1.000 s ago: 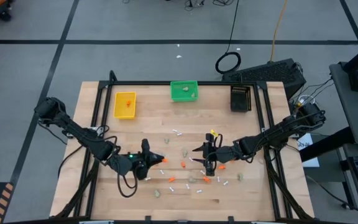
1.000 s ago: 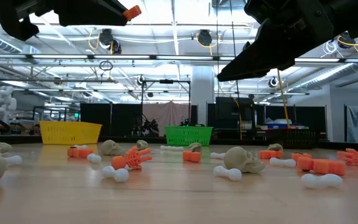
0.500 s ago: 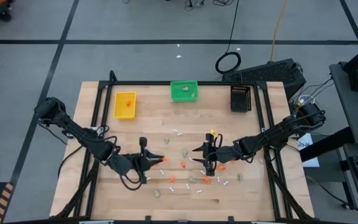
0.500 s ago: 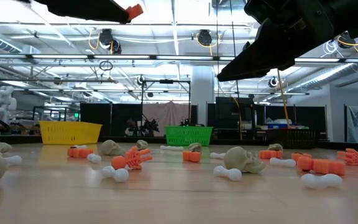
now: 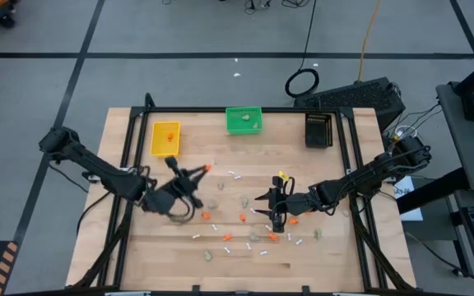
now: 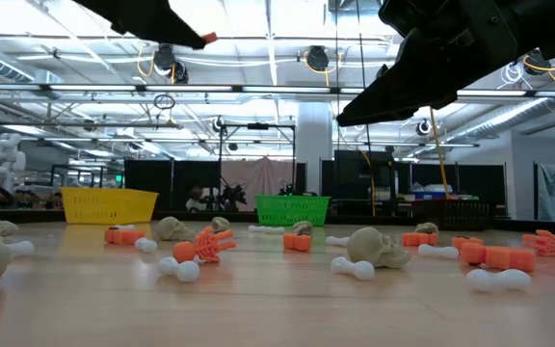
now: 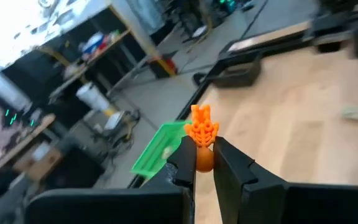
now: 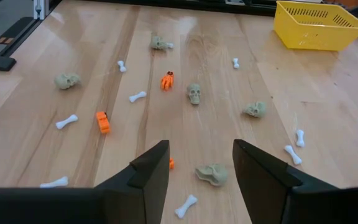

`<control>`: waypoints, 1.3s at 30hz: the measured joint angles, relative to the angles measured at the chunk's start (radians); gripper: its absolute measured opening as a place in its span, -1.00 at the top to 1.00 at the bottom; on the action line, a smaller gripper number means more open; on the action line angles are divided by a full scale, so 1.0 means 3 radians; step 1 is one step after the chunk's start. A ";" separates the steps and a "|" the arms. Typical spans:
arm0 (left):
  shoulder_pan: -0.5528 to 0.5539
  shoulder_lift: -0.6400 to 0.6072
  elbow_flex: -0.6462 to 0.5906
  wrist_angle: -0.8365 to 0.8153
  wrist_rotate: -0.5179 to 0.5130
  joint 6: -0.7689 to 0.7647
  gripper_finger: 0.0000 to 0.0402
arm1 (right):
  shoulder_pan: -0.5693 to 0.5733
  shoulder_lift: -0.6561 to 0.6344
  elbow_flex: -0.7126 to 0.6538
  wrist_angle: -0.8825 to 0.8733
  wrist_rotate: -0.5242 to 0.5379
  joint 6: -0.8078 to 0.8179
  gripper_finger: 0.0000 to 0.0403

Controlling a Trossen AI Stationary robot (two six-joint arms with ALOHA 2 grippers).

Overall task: Sort Halloween decoration
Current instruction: Put the orange skeleton toy into the yellow bin

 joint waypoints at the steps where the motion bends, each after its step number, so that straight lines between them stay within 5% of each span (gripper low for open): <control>1: 0.0087 -0.0082 0.0000 -0.0144 0.0028 -0.0102 0.85 | -0.0001 0.0000 -0.0001 0.0000 0.0000 0.0000 0.20; 9: 0.0960 -0.0715 0.0000 -0.1494 0.0624 -0.1430 0.85 | -0.0001 -0.0001 -0.0001 -0.0001 0.0000 0.0000 0.20; 15: 0.1640 -0.0807 0.0000 -0.2249 0.1266 -0.2134 0.85 | -0.0001 -0.0001 -0.0001 -0.0001 0.0000 0.0000 0.20; 29: 0.3424 -0.0693 -0.0001 -0.2654 0.2558 -0.1973 0.85 | 0.0001 -0.0001 0.0000 -0.0001 0.0000 0.0000 0.20; 39: 0.3933 -0.0104 -0.0001 -0.2625 0.2910 -0.1828 0.85 | -0.0001 -0.0001 -0.0001 0.0000 0.0000 0.0000 0.20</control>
